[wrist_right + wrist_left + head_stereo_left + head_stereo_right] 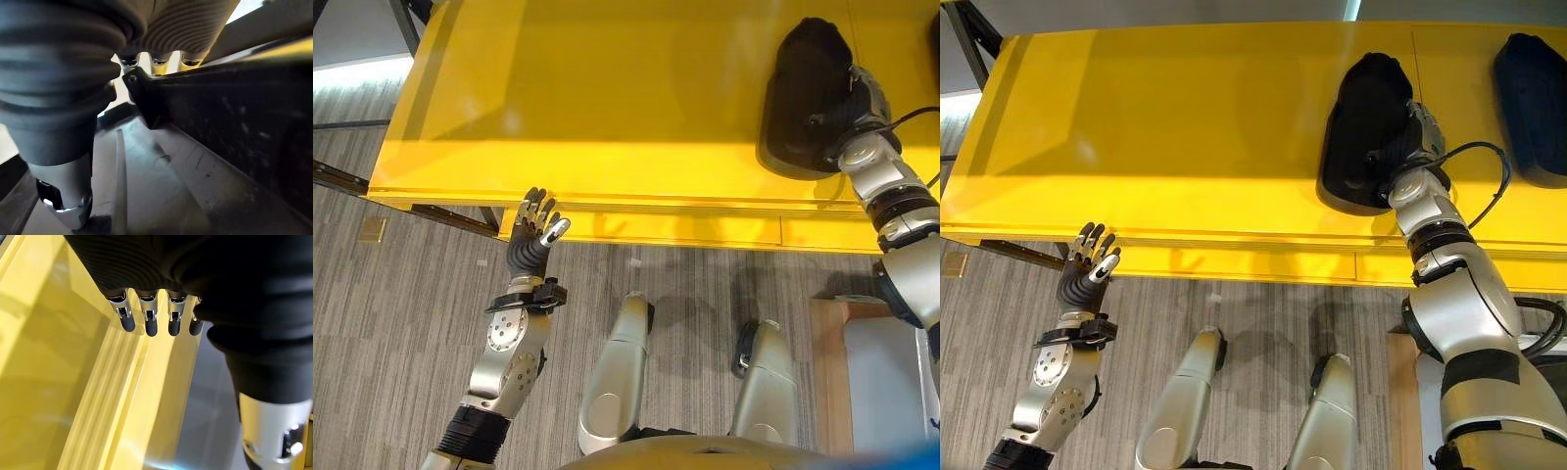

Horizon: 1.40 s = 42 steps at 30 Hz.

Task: Move parts from the plastic box to the shelf.

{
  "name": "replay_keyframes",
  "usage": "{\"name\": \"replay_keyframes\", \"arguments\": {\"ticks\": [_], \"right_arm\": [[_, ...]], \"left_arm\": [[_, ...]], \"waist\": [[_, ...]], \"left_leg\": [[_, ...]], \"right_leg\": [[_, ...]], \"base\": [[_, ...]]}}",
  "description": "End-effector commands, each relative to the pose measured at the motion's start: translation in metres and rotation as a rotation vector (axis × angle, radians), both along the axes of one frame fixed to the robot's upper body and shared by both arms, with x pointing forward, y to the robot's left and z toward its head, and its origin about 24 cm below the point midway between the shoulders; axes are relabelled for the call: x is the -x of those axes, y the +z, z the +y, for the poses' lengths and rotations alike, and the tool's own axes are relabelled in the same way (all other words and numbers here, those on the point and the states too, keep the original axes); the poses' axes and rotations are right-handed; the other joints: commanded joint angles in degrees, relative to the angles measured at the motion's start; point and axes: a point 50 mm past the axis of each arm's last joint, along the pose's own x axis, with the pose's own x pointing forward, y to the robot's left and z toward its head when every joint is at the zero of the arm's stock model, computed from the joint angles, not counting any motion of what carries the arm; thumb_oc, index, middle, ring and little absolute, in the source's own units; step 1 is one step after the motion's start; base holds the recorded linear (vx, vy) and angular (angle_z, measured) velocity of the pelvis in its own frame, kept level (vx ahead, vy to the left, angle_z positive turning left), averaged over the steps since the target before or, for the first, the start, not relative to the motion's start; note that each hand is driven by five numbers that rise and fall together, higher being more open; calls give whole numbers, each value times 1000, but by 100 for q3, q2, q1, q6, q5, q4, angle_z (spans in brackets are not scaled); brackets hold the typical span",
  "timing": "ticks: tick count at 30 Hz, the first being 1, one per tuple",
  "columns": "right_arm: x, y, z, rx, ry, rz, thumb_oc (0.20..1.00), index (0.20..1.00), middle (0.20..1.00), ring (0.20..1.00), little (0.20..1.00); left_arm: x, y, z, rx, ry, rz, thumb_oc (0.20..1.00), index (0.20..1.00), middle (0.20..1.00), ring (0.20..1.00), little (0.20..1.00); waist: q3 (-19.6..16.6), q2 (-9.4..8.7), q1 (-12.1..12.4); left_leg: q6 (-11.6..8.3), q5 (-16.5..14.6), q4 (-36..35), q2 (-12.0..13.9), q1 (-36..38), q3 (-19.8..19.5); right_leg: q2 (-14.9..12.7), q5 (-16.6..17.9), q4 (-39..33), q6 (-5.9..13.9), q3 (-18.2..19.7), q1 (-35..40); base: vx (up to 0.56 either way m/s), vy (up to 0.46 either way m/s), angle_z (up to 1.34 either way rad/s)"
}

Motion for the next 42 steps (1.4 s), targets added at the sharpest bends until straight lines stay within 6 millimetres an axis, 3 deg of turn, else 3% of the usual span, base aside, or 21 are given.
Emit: {"name": "replay_keyframes", "arguments": {"ticks": [1,5,8,16,22,29,37,42], "right_arm": [[-8,-3,30,131,106,60,1000,1000,1000,1000,1000],[-8,9,29,174,101,47,1000,1000,1000,1000,1000],[-7,30,22,177,74,-11,1000,1000,1000,1000,1000],[-3,54,12,149,48,-85,1000,1000,1000,1000,1000],[5,88,12,68,80,-244,1000,1000,1000,1000,1000],[29,125,18,33,172,-490,1000,1000,1000,1000,1000],[58,133,14,81,208,-639,1000,1000,1000,1000,1000],[82,114,18,56,296,-714,1000,1000,1000,1000,1000]], "left_arm": [[-2,35,4,-9,12,-199,1000,1000,1000,1000,1000],[-1,34,6,-9,16,-200,1000,1000,1000,1000,1000],[0,35,9,-15,22,-204,1000,1000,1000,1000,1000],[1,35,11,-13,32,-206,1000,1000,1000,1000,1000],[2,35,16,-10,63,-206,1000,1000,1000,1000,1000],[5,34,24,-11,120,-194,1000,1000,1000,1000,1000],[11,32,31,-25,151,-170,1000,1000,1000,1000,1000],[15,29,34,-32,179,-154,1000,1000,1000,1000,1000]], "waist": [[265,-19,249],[255,-36,275],[250,-58,299],[231,-90,310],[229,-161,192],[280,-247,-66],[297,-271,-219],[316,-286,-362]], "left_leg": [[562,-204,-81,-64,-164,-79],[558,-204,-63,-82,-187,-86],[555,-197,-58,-97,-201,-93],[558,-207,-33,-89,-220,-78],[542,-233,24,-62,-244,-50],[540,-291,62,3,-243,11],[551,-361,170,24,-299,54],[565,-379,210,33,-344,92]], "right_leg": [[101,-702,180,-430,-168,638],[91,-713,195,-435,-172,629],[92,-715,196,-437,-179,625],[93,-707,206,-437,-173,604],[126,-731,250,-461,-113,545],[173,-744,272,-493,-39,491],[182,-792,355,-517,22,402],[212,-814,385,-534,73,334]], "base": [[0,0,0],[0,0,0],[0,0,0],[0,0,0],[0,0,0],[3,16,-5],[-4,1,-2],[-9,5,-4]]}}
